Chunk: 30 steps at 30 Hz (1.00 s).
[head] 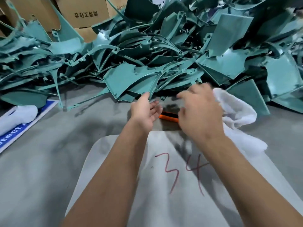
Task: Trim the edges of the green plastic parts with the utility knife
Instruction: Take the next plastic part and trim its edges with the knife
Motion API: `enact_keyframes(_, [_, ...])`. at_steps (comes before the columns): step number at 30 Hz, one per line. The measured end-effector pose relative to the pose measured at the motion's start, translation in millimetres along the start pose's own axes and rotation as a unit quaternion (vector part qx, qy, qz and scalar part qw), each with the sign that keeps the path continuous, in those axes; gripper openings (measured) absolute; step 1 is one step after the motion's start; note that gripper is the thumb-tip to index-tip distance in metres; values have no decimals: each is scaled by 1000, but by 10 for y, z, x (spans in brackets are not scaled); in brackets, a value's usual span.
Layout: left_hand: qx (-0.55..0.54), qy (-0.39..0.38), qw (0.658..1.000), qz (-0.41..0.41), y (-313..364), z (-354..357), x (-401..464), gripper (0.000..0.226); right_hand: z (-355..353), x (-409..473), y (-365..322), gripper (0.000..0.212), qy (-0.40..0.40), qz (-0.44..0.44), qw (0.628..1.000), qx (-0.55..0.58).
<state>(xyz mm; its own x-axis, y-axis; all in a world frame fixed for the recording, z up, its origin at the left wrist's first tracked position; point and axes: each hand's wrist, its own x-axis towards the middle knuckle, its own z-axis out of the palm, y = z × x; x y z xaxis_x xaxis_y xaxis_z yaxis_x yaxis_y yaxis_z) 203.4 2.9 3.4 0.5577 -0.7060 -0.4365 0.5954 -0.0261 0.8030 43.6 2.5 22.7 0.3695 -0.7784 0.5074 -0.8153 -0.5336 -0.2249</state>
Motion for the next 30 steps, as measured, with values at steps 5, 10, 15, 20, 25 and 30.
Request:
enact_keyframes(5, [-54, -30, 998, -28, 78, 33, -1, 7, 408, -11, -131, 23, -197, 3, 979, -53])
enact_keyframes(10, [16, -32, 999, -39, 104, -81, 40, 16, 387, -2, -24, 39, -185, 43, 979, -69])
enact_keyframes(15, [237, 181, 944, 142, 205, -190, 108, 15, 305, 2, 249, 38, -92, 105, 988, 61])
enact_keyframes(20, [583, 257, 652, 412, 325, -416, 307, 42, 197, 1, 280, 26, 204, 45, 957, 204])
enact_keyframes(25, [666, 243, 561, 427, 382, -483, 525, 49, 279, -15, 112, 22, 284, -112, 919, 250])
enact_keyframes(30, [668, 221, 521, 483, 516, -589, 618, 18, 370, -98, -56, 16, 151, -151, 917, 337])
